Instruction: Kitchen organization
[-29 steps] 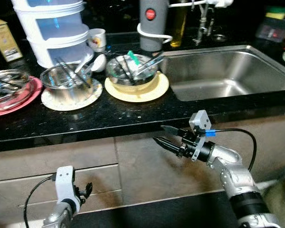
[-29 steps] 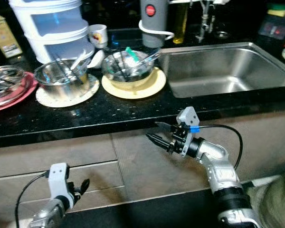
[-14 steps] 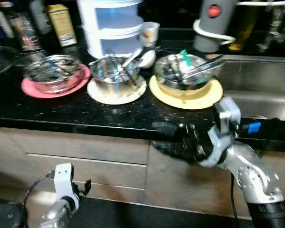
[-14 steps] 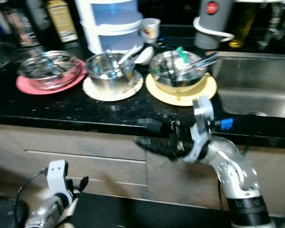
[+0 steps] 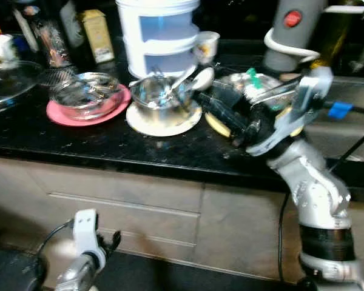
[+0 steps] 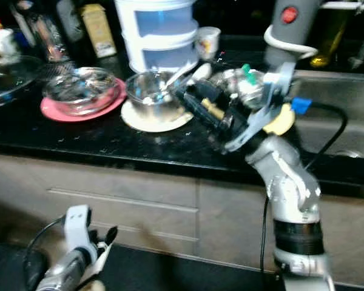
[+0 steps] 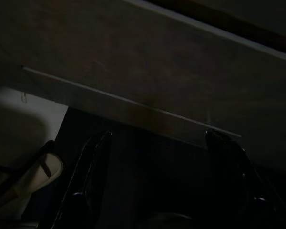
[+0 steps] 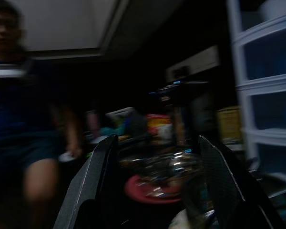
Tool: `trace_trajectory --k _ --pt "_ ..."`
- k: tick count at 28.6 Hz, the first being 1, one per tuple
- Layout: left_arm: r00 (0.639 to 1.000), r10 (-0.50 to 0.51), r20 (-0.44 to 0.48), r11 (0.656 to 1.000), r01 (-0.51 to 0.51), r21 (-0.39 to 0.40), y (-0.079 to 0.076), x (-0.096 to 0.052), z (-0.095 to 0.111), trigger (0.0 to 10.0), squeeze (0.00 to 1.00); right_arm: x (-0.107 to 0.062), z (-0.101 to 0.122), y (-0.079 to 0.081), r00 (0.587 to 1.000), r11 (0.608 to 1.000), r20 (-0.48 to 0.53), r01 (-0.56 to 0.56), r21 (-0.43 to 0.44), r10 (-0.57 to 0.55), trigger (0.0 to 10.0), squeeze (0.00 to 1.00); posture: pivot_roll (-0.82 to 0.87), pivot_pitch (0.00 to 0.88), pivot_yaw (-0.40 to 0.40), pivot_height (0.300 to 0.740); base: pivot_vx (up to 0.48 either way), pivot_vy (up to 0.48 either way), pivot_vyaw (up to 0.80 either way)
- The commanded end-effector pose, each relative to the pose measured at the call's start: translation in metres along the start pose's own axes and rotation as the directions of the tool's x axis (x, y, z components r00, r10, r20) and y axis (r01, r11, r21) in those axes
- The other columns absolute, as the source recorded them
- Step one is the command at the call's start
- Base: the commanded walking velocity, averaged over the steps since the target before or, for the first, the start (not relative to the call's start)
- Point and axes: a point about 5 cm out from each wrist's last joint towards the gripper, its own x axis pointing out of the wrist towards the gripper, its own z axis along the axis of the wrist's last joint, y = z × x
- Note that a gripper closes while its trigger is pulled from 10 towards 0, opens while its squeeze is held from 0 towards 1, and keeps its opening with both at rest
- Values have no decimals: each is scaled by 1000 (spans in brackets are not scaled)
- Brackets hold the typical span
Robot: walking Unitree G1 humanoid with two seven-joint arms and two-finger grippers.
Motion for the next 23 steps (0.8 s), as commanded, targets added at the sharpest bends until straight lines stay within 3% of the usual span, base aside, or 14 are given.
trace_trajectory --k 1,3,4,7,10,14,16,22,23 --pt "1000 16 -14 1000 -16 -5 6 -2 -3 10000 0 1 2 -3 999 999 17 36 -15 -36 10000 0 -31 0 13 740 0 0 800" --pt "1000 15 -16 1000 -15 -6 7 -2 -2 10000 0 7 13 -19 973 971 76 222 -85 -216 10000 0 -39 0 18 740 0 0 259" --pt "1000 13 -16 1000 -13 -7 7 -2 -2 10000 0 15 14 -32 923 914 40 385 -129 -383 10000 0 -37 0 18 740 0 0 0" --pt "1000 13 -16 1000 -13 -7 7 -2 -1 10000 0 18 13 -35 902 889 19 428 -162 -431 10000 0 -35 0 19 740 0 0 0" --pt "1000 11 -16 1000 -11 -8 7 -1 0 10000 0 35 18 -40 841 816 -1 525 -242 -541 10000 0 -34 0 21 740 0 0 0" --pt "1000 11 -15 1000 -11 -10 6 0 0 10000 0 46 24 -44 831 815 -10 543 -203 -556 10000 0 -32 0 19 740 0 0 0" --pt "1000 11 -14 1000 -11 -10 6 0 1 10000 0 48 25 -45 833 813 -15 536 -226 -553 10000 0 -32 0 17 740 0 0 0" --pt "1000 12 -9 1000 -12 -15 6 1 2 10000 0 44 15 -54 829 818 -54 534 -213 -556 10000 0 -27 0 12 740 0 0 -347" --pt "1000 12 -7 1000 -12 -16 6 1 2 10000 0 44 14 -54 829 819 -87 520 -243 -553 10000 0 -28 0 14 740 0 0 0"
